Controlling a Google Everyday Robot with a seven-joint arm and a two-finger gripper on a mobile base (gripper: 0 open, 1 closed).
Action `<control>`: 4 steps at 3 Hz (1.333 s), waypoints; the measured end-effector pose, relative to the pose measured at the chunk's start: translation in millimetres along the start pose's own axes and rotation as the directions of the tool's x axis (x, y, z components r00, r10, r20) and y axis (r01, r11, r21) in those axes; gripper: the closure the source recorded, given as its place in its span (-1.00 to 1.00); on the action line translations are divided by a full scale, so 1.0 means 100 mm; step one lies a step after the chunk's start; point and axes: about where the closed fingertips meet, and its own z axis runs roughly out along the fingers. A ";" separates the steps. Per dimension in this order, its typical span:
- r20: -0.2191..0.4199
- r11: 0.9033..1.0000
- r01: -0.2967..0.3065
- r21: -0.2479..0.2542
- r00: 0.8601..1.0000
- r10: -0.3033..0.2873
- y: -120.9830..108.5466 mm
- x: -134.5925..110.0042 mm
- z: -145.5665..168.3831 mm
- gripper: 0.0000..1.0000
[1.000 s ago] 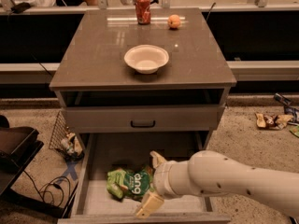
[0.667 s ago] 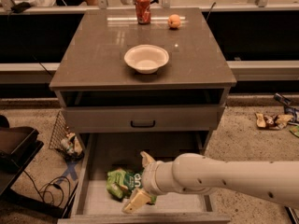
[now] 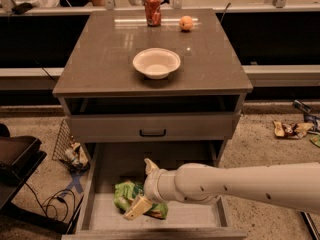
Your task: Pick green rice chip bag from middle drawer and place on counter
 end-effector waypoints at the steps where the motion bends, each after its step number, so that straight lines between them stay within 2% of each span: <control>1: 0.015 1.000 -0.005 0.002 1.000 0.005 -0.08 0.14 0.14 -1.00; 3: 0.072 0.999 0.040 -0.016 0.997 -0.039 -0.44 0.78 0.54 -1.00; 4: 0.040 0.997 0.067 -0.039 0.997 -0.065 -0.50 1.11 0.80 -1.00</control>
Offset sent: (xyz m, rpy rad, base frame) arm 0.0589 -0.0322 -0.0998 0.0871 -0.0583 0.0549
